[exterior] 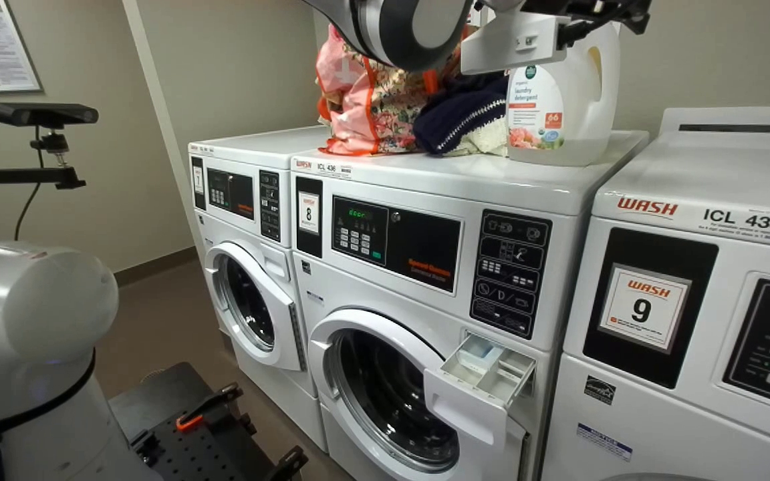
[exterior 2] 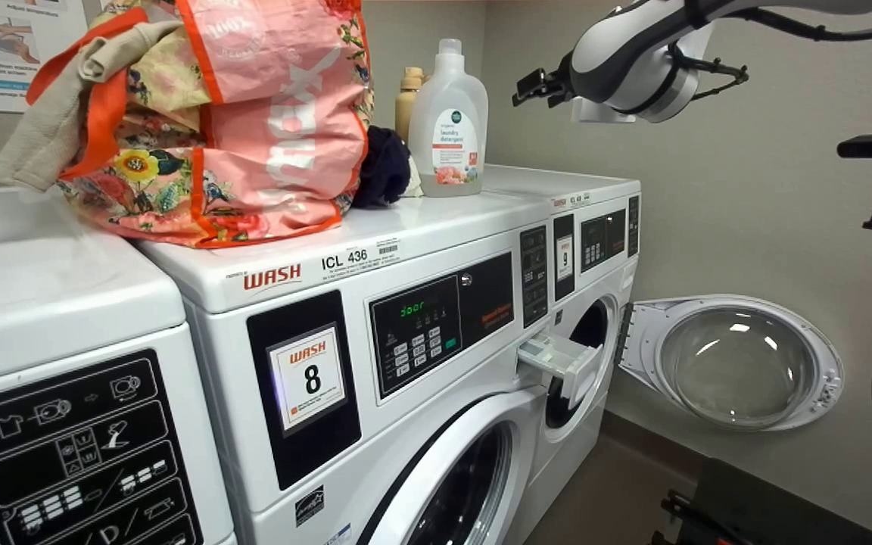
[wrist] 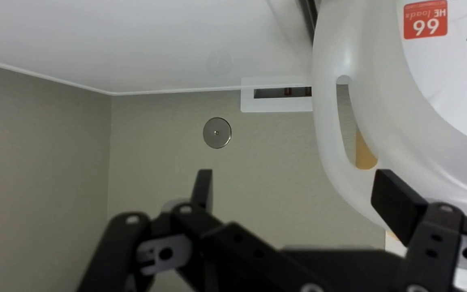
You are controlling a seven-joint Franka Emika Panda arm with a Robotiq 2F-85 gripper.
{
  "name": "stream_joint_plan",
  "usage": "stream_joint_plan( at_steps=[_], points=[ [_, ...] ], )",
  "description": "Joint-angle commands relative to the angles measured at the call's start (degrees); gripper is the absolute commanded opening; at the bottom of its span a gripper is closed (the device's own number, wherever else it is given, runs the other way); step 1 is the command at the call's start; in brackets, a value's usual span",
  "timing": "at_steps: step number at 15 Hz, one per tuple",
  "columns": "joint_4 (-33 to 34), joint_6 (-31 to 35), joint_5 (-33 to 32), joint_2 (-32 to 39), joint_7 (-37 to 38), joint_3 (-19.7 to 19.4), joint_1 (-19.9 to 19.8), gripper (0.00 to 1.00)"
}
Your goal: Move the bottle to the left on the washing machine
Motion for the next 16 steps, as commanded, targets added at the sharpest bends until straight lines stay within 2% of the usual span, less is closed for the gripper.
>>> stream_joint_plan(
  at_steps=[1, 9, 16],
  points=[
    [2.05, -3.87, -0.39, -3.44, -4.02, -7.22, 8.78, 1.00],
    [5.18, -7.78, -0.69, -8.51, -9.15, -22.41, 24.79, 1.00],
    [11.22, -12.78, -1.04, -13.72, -12.65, -32.64, 38.17, 1.00]
  ],
)
